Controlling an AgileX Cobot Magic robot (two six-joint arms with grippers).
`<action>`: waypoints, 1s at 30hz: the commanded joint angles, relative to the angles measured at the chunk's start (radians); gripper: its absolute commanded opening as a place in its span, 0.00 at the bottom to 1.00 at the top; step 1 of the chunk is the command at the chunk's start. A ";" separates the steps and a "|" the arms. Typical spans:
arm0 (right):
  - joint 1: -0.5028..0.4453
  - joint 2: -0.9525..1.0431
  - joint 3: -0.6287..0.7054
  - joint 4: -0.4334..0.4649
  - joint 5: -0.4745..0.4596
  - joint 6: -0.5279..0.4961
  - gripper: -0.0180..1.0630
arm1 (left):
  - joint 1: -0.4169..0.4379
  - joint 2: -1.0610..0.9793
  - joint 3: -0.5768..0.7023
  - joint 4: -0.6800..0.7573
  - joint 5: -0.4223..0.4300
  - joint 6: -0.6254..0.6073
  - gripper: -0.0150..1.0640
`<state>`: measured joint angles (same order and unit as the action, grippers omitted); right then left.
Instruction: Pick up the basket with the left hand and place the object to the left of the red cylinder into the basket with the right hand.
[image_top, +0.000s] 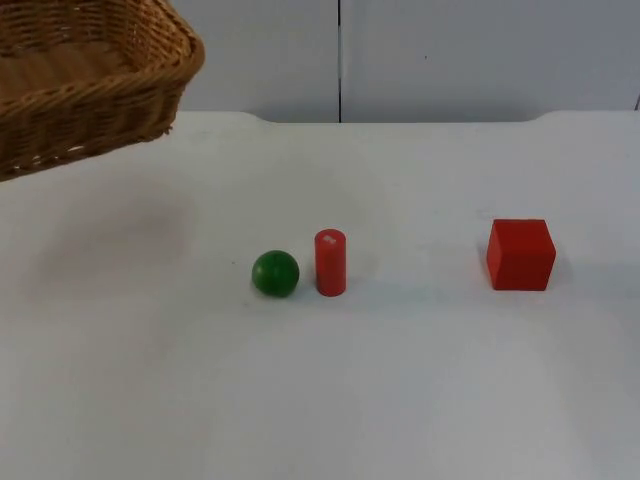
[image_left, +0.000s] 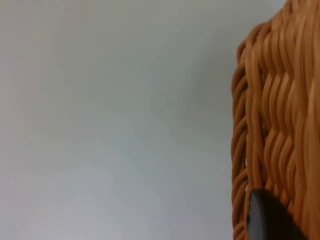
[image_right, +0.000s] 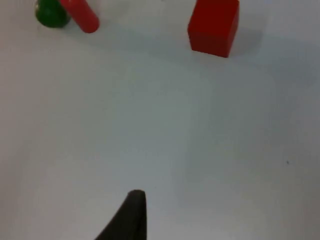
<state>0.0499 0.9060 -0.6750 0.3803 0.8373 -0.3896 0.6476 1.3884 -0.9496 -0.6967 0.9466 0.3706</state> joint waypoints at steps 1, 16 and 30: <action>-0.003 -0.004 -0.008 0.035 0.000 -0.060 0.99 | 0.004 -0.013 -0.001 -0.055 -0.044 -0.035 0.01; 0.382 0.073 -0.120 0.034 -0.150 -0.153 0.99 | 0.004 0.039 -0.001 -0.094 -0.062 -0.061 0.01; 0.701 0.569 -0.315 -0.060 -0.417 -0.162 0.99 | 0.004 0.068 -0.001 -0.105 -0.115 -0.072 0.01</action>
<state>0.7400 1.4598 -0.9721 0.3235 0.4443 -0.5443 0.6476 1.4549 -0.9496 -0.7506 0.8422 0.3104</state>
